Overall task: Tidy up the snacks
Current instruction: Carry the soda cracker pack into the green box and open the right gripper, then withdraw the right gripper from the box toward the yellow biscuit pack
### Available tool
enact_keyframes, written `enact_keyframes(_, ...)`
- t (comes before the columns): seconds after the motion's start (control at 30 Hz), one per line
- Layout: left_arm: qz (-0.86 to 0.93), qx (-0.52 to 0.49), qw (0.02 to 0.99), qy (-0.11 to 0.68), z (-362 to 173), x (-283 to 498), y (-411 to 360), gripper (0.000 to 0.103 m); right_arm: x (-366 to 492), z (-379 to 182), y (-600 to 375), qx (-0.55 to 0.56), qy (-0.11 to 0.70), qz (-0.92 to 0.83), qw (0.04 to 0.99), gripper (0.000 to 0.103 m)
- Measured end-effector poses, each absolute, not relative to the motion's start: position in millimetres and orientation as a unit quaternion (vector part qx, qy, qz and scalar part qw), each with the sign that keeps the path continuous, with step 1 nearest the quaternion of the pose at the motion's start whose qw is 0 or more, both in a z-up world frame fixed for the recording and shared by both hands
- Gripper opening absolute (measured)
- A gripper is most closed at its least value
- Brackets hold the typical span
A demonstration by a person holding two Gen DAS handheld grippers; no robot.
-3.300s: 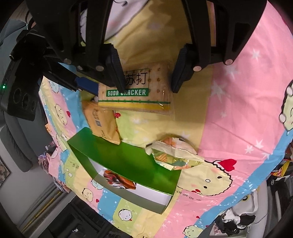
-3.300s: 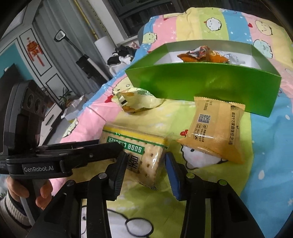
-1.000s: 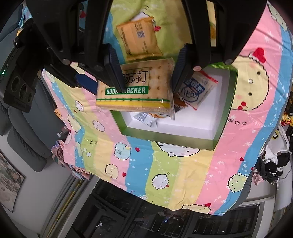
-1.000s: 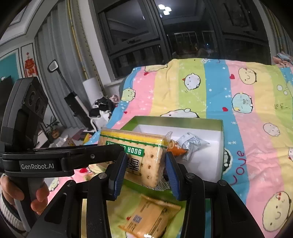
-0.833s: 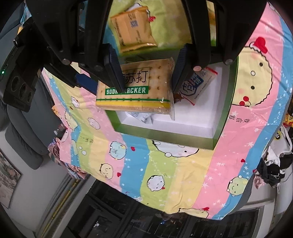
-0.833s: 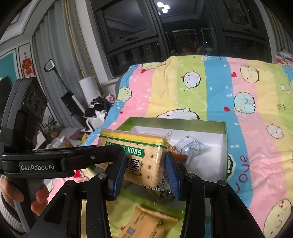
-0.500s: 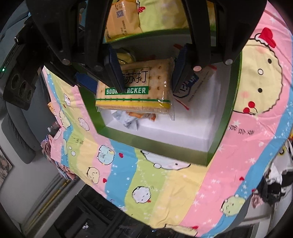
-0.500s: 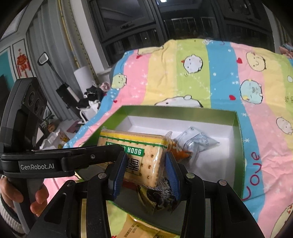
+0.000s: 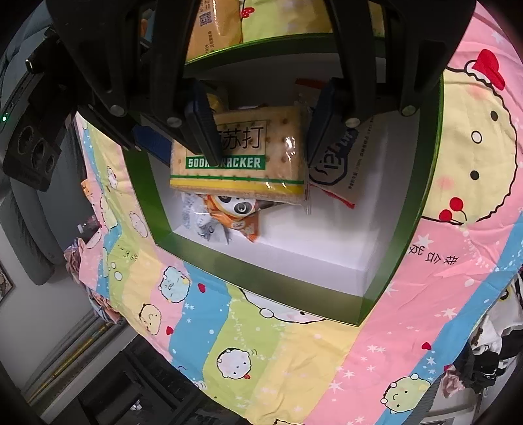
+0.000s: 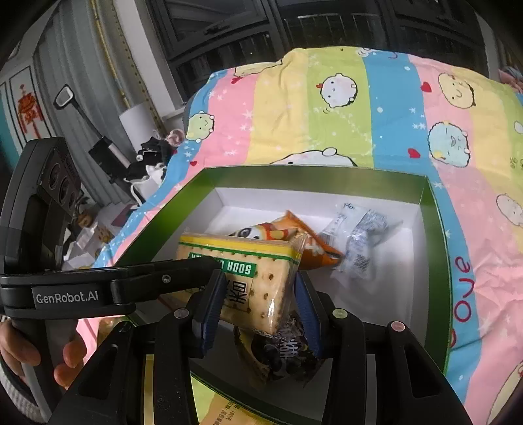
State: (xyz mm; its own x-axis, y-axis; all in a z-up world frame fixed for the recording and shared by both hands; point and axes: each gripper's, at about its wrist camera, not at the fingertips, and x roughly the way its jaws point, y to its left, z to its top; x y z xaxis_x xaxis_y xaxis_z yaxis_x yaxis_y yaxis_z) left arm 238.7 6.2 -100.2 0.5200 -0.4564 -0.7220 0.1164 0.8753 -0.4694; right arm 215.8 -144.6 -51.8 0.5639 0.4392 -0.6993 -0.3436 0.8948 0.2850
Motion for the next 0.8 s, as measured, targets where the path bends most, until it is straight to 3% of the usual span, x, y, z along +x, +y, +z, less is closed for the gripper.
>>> enact_keyframes(0.2,-0.154,-0.181,0.852,0.467,-98.4,237.7,6.0,0.059,213.7,-50.4,-144.6,0.06,0.414,0.217,0.882,0.045)
enact_keyframes(0.37,-0.158,-0.197,0.858,0.448,-84.1,229.0,15.3,0.074,206.2,-41.1,-148.0,0.066,0.408,0.219,0.884,0.045)
enact_keyframes(0.8,-0.14,-0.217,0.879,0.4,-46.1,164.2,58.9,0.089,160.9,-21.6,-171.5,0.101,0.396,0.212,0.888,0.061)
